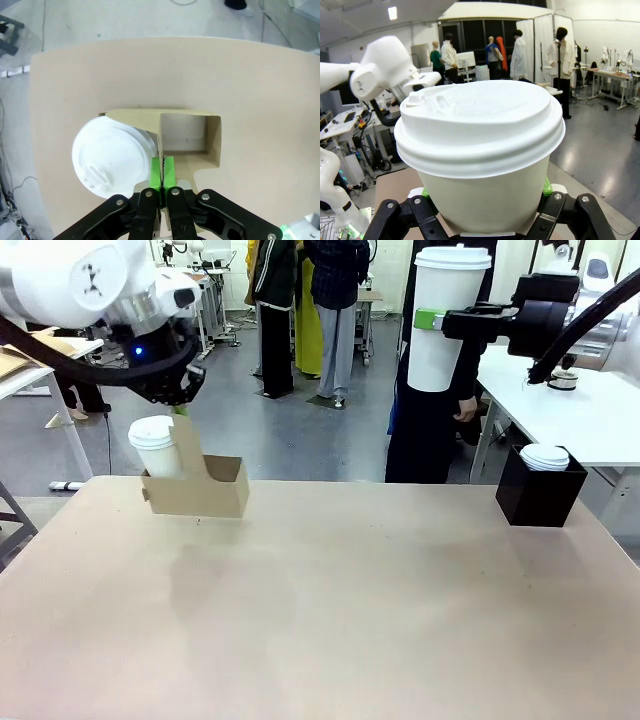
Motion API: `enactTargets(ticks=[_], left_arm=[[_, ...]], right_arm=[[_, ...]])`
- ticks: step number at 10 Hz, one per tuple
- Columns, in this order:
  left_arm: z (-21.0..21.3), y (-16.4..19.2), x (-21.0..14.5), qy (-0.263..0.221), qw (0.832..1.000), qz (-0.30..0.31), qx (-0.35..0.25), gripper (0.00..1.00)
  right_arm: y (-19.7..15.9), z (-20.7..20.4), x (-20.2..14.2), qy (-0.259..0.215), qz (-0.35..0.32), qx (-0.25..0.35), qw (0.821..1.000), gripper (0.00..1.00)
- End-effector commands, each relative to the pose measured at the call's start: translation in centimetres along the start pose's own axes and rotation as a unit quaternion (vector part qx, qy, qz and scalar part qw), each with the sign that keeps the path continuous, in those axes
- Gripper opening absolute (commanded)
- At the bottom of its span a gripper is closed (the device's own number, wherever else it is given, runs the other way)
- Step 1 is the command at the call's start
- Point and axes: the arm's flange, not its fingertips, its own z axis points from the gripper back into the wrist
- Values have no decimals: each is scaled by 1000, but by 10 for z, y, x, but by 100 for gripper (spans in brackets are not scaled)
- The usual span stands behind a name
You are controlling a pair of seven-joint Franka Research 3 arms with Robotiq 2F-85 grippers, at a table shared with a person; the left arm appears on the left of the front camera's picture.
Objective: Pour a drink into a cup and package it in a carrier.
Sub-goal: Position the Cup Carrier in the center of the table.
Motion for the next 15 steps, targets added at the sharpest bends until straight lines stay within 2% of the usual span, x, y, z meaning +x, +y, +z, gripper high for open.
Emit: enactTargets(ticks=[1,4,7,9,15], left_arm=[[24,-43,-38,9,999,20,-29,2],[45,-113,-100,23,997,41,-56,2],[33,-165,-156,-3,999,4,-44,2],[21,-186,-172,-13,999,-4,-41,2],[-24,-215,-178,5,1000,-16,-9,2]], right_arm=[[1,-2,4,-9,4,1,1000,84],[1,-2,4,-9,4,1,1000,84],[1,-2,4,-9,4,1,1000,84],[1,-2,4,-9,4,1,1000,84],[1,-2,4,-9,4,1,1000,84]])
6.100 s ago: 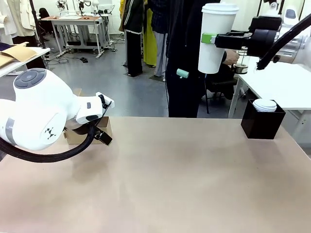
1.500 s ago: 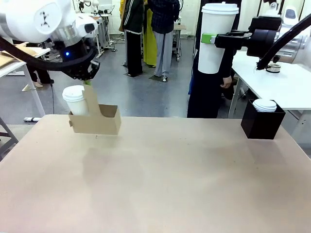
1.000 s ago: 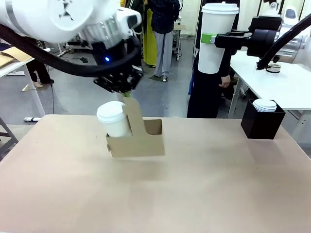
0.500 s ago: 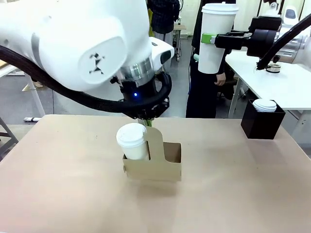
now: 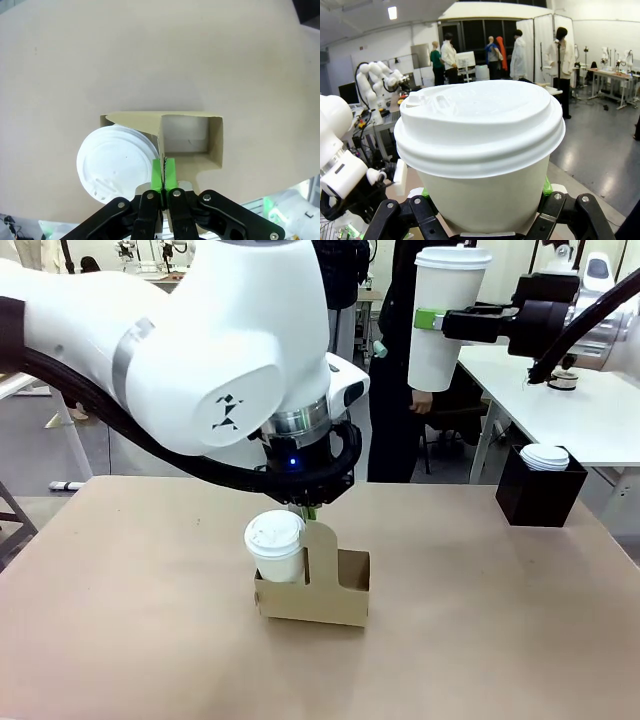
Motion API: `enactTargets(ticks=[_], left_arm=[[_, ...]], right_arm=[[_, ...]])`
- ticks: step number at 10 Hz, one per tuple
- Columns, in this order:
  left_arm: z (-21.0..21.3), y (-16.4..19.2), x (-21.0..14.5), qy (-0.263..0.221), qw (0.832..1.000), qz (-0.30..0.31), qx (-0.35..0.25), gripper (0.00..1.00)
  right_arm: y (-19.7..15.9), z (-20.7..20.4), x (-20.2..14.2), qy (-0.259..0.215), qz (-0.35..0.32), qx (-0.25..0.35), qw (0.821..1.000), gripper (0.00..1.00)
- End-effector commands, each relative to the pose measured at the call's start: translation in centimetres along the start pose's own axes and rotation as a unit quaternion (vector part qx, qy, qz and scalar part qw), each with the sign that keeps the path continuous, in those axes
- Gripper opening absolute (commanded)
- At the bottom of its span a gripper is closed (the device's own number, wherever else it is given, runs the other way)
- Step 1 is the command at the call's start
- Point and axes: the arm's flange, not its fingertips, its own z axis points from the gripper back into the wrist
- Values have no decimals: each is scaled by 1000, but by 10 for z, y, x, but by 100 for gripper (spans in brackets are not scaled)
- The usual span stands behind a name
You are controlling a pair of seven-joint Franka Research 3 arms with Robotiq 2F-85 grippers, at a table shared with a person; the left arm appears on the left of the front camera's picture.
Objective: Pour a drink into a cup and package it in a carrier.
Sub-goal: Position the Cup Carrier in the center of the table, then insert the held 600 ml Paper Cup into the Cup Carrier.
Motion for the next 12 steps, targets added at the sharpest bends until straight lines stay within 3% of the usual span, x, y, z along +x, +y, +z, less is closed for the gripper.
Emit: enactTargets(ticks=[1,3,8,9,10,12], left_arm=[[-12,-13,2,-8,1000,10,18,2],[-25,-18,-4,0,1000,0,27,2],[-10,-7,0,1,1000,-3,8,2],[-10,-10,1,1,1000,-6,8,23],[-6,-2,3,-7,1000,-8,2,60],[11,12,9,3,1000,-19,-22,100]], right_arm=[[1,-2,4,-9,3,2,1000,84],[1,-2,4,-9,3,2,1000,84],[1,-2,4,-9,3,2,1000,84],[1,-2,4,-9,3,2,1000,84],[1,-2,4,-9,3,2,1000,84],[0,0,0,0,0,0,1000,84]])
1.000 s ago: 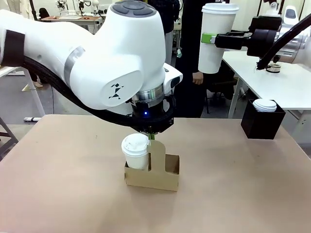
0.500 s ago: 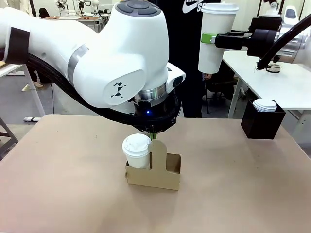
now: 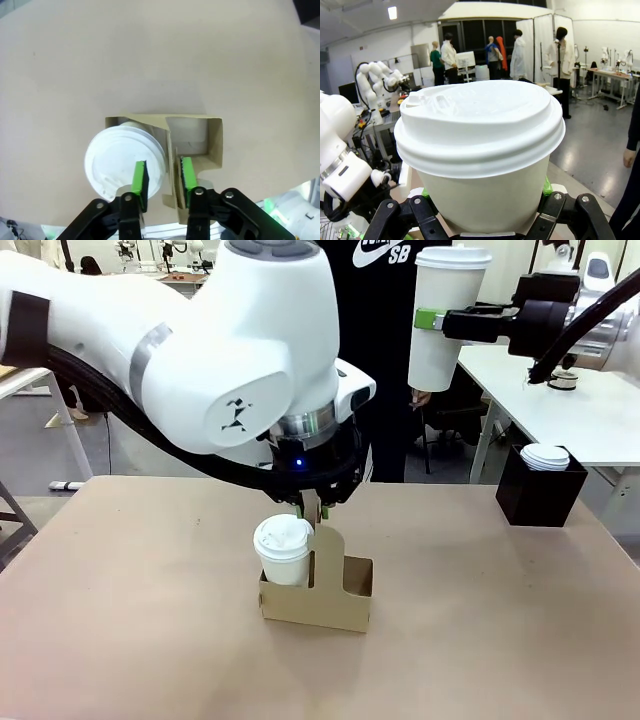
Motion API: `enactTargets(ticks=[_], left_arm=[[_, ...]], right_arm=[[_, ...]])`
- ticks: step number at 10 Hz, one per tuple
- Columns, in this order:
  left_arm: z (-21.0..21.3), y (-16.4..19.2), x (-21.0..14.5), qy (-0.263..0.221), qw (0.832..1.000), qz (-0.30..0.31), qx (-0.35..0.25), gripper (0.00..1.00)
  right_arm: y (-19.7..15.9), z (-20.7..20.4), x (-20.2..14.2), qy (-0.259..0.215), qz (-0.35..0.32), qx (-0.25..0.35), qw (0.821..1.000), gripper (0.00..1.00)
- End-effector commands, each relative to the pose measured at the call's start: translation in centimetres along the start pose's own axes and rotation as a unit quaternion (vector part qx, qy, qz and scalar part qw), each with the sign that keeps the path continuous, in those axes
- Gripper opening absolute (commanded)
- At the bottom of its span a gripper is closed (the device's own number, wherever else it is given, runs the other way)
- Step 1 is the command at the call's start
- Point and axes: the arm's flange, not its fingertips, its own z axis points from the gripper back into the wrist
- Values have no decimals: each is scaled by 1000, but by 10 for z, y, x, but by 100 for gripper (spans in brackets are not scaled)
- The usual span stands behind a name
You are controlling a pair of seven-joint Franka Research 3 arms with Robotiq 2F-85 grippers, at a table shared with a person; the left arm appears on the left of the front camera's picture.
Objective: Pour a drink into a cup and package it in a carrier.
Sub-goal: Insert the held 600 ml Paper Cup into the Cup Carrier.
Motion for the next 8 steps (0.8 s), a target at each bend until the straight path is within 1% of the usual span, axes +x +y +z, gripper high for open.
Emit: enactTargets(ticks=[1,2,3,4,5,6,7,8], left_arm=[[24,21,0,9,999,-22,-35,100],[38,30,1,8,998,-32,-53,100],[52,42,2,4,996,-45,-79,95],[65,57,4,12,992,-79,-101,100],[72,76,5,27,984,-123,-125,100],[77,98,6,24,974,-165,-155,100],[79,122,7,14,963,-211,-166,100],[75,143,5,2,940,-304,-156,100]], right_arm=[[-9,3,-8,14,-7,6,1000,84],[-13,7,-18,25,-13,36,999,84],[-15,11,-30,29,-23,87,996,84],[-16,14,-44,22,-34,127,991,84],[-14,15,-59,17,-35,156,987,84],[-10,16,-76,13,-36,183,982,84],[-4,16,-94,7,-42,205,978,84],[5,13,-116,3,-37,230,972,84]])
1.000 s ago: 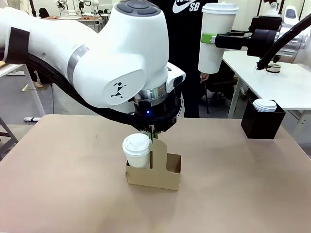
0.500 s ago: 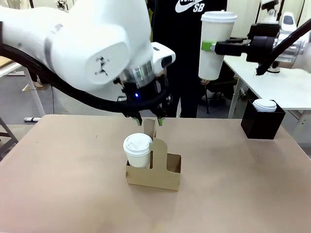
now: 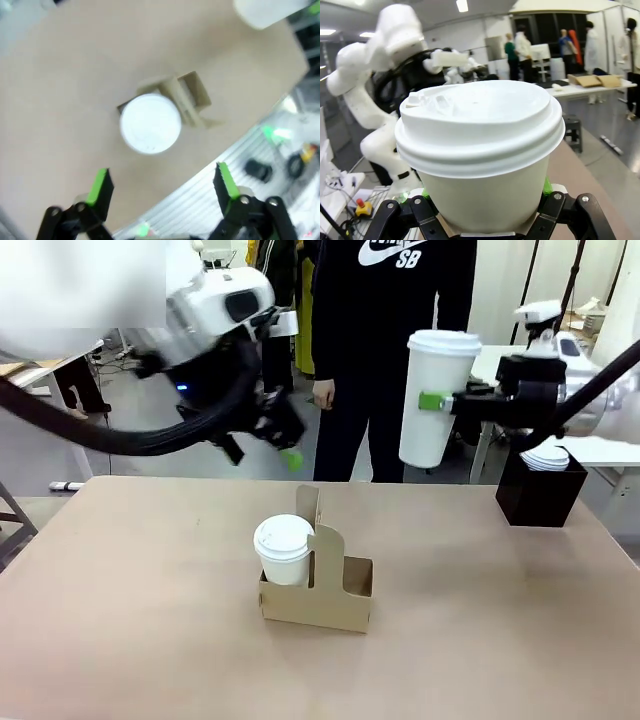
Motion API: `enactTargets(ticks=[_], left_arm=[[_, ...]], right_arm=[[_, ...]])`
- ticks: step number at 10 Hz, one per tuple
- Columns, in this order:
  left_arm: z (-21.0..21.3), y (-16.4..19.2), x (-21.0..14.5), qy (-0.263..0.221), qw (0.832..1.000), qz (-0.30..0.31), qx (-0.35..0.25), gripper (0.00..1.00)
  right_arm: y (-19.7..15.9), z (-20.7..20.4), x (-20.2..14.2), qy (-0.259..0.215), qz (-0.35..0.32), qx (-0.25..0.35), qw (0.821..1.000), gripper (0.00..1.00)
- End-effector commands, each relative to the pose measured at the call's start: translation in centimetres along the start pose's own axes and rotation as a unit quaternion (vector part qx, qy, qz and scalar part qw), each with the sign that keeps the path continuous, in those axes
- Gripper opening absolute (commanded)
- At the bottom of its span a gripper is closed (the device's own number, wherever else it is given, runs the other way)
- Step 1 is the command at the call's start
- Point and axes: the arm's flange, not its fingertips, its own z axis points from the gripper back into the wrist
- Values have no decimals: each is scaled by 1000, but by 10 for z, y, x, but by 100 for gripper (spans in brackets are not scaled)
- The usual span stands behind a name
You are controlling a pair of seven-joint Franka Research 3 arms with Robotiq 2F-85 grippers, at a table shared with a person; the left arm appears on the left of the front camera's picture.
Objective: Pour a drink into a cup and package it in a carrier.
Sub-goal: Insert the held 600 ml Paper Cup into the Cup Carrier.
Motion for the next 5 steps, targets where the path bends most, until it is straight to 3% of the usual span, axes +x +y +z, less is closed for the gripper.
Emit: enactTargets(ticks=[1,3,4,5], left_arm=[[-1,39,-27,-5,991,-134,0,100],[-7,58,-46,-32,974,-224,23,100],[-11,72,-50,-54,969,-238,33,100],[-20,80,-49,-73,973,-214,54,100]], right_arm=[[4,-3,-30,-2,15,38,999,84],[6,-16,-64,10,11,36,999,84],[3,-24,-78,13,7,28,1000,84],[1,-26,-75,17,-2,19,1000,84]])
